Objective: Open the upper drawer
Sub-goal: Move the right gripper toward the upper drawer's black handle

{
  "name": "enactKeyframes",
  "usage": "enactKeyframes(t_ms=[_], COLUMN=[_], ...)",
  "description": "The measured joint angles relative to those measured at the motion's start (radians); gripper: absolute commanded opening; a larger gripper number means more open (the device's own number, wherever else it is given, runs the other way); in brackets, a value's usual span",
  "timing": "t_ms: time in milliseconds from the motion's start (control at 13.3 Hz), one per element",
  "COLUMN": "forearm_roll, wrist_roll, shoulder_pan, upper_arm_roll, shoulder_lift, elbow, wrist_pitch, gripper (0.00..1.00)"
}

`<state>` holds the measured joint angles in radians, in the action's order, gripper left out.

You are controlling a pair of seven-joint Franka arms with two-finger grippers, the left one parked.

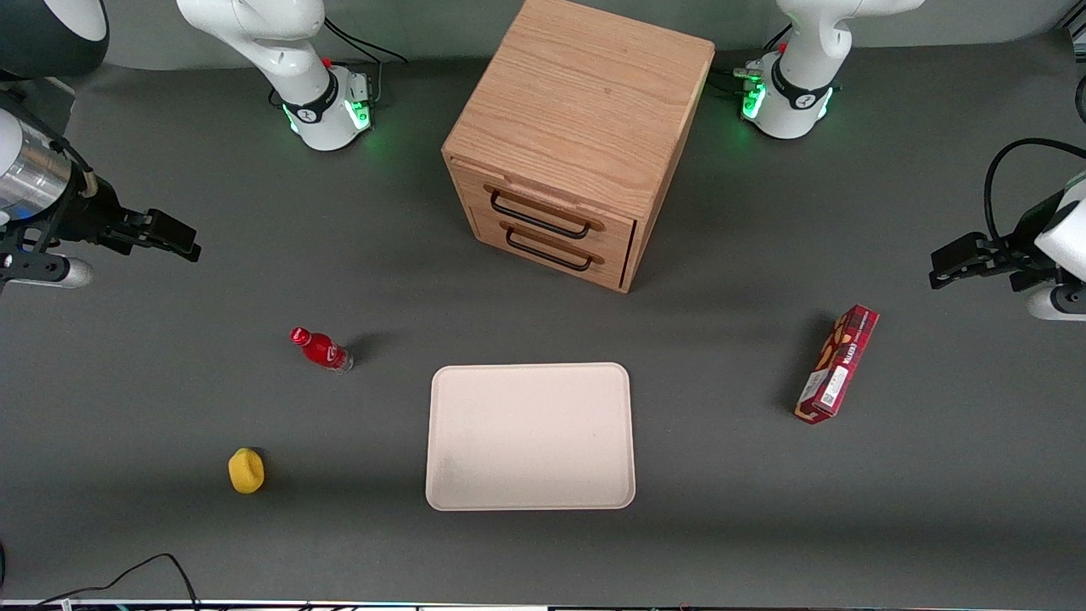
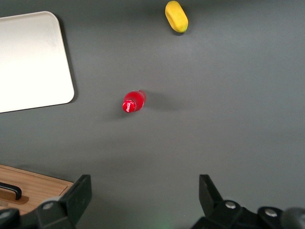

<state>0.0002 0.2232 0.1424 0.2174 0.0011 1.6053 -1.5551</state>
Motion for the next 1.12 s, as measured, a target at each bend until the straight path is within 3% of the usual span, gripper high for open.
enactKeyframes(t_ms=[525,675,900,1125], forearm_roll=[0.003,0.051,0.183,0.196], wrist_roll=[-0.007,-0.008,-0.02,-0.142], shoulder_pan=[-0.005,-0.009,-0.017,-0.022], upper_arm_roll=[0.015,0.07,0.168,0.292], shoulder_lift=[0.0,0.006,0.031,0.068], elbow=[0.002,0.004,0.004,0.004], wrist_pitch=[-0.002,-0.01,-0.055,-0.17], gripper=[1.0,1.0,1.0,1.0])
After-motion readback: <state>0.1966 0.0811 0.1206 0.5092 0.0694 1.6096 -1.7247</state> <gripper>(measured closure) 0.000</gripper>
